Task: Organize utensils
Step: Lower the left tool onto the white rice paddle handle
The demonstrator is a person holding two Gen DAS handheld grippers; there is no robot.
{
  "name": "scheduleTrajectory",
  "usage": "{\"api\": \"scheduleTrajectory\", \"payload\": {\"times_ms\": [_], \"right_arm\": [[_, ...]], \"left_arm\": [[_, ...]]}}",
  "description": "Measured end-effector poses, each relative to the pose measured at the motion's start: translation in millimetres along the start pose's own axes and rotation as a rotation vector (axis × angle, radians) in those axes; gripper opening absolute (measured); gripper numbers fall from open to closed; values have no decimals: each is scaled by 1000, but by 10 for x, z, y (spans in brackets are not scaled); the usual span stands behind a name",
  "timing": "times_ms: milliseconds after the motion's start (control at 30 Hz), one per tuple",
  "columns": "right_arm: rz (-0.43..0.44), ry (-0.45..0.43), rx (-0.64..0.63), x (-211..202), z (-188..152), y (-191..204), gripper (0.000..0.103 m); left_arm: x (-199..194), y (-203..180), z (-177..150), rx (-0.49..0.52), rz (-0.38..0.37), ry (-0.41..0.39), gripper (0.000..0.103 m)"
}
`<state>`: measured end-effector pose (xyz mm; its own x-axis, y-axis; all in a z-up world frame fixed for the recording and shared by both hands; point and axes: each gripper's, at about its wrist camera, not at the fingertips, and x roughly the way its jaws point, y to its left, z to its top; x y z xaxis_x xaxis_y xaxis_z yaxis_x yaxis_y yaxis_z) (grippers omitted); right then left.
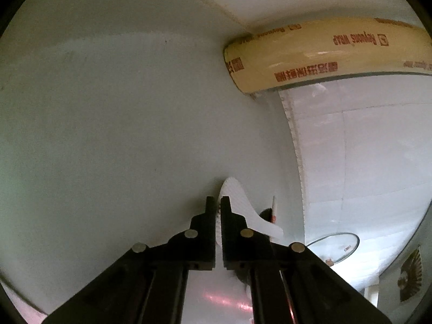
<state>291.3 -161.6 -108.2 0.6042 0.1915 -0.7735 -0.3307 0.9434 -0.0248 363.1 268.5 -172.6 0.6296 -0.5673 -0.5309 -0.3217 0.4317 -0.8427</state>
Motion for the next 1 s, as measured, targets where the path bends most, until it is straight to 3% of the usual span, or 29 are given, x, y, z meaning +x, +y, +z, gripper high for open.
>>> {"api": "scheduleTrajectory", "payload": {"times_ms": [433, 1000], "right_arm": [[2, 2, -8, -32, -45, -44, 103], [6, -3, -6, -92, -62, -9, 103]], "left_arm": [[102, -54, -98, -20, 14, 59, 3], [220, -230, -118, -1, 118, 66, 4]]}}
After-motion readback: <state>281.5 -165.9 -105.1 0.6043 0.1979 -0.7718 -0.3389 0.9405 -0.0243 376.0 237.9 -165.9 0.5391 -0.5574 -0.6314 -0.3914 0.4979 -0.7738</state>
